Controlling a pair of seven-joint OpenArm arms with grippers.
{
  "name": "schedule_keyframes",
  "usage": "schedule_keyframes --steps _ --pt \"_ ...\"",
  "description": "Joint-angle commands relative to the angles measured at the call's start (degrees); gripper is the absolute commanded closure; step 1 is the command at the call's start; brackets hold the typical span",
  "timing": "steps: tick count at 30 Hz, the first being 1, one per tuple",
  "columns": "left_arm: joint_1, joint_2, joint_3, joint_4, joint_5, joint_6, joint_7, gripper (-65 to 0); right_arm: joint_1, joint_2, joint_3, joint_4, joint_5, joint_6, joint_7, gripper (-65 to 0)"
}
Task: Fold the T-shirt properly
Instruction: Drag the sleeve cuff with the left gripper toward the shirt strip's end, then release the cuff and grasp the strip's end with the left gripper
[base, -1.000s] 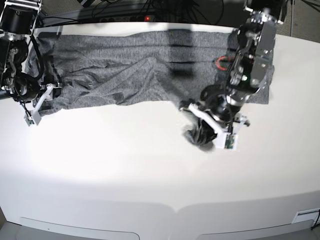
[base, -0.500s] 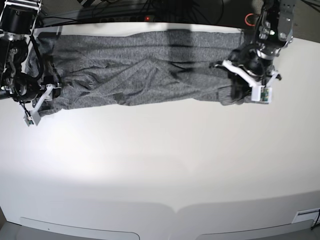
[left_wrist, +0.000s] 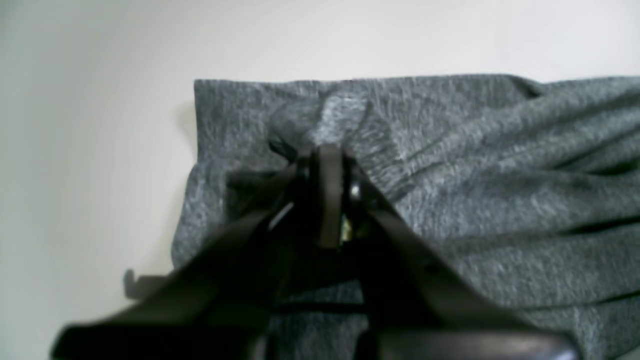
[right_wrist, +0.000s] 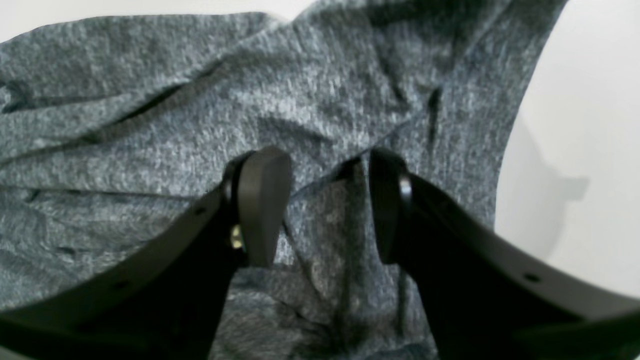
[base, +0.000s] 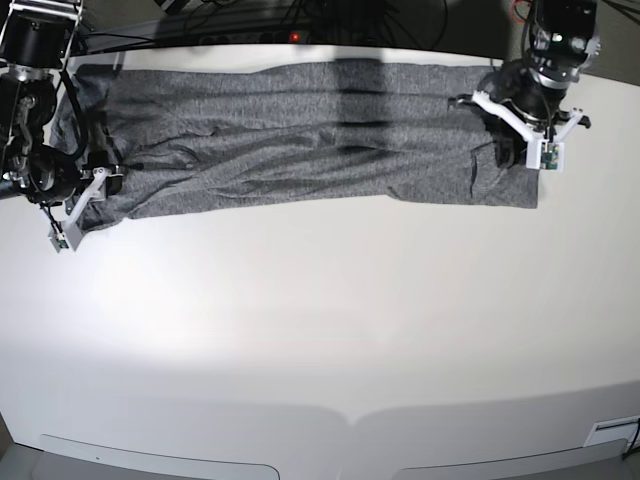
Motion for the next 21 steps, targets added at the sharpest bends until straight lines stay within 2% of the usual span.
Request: schedule_keyframes --steps 1,3,5,9,12,15,17,21 --pt "0.0 -0.4 -0.4 1.2 0.0 0.0 -0.2 -7.4 1.0 1.2 0.4 0.7 0.5 0.3 0.5 -29.3" --pt "0.0 -0.4 -0.4 1.2 0.1 0.0 0.3 -23.1 1.0 1.2 0.4 0.7 0.5 0.3 0.5 -29.3" --pt "0.0 -0.4 -0.4 1.2 1.0 0.8 0.6 -32.5 1.0 1.2 0.4 0.7 0.5 0.3 0.5 -29.3" --pt "0.0 -0.4 -0.4 1.2 2.3 10.1 1.4 -33.1 0.9 1.2 0.4 0.7 0.5 0.3 0.5 -29.3" --pt "0.0 -0.4 -0.4 1.2 5.6 13.1 1.7 -33.1 1.0 1.2 0.4 0.7 0.5 0.3 0.5 -29.3" --pt "-0.1 -0.4 -0.4 1.2 6.7 12.6 0.3 -33.1 1.0 1.2 0.4 0.7 0.5 0.3 0.5 -29.3" --pt "-0.2 -0.6 -0.8 1.2 8.9 10.3 0.9 -33.1 0.9 1.2 0.4 0.7 0.5 0.3 0.5 -29.3" --pt "-0.1 -3.2 -5.5 1.2 6.5 6.2 3.4 -33.1 0.9 1.2 0.4 0.7 0.5 0.3 0.5 -29.3"
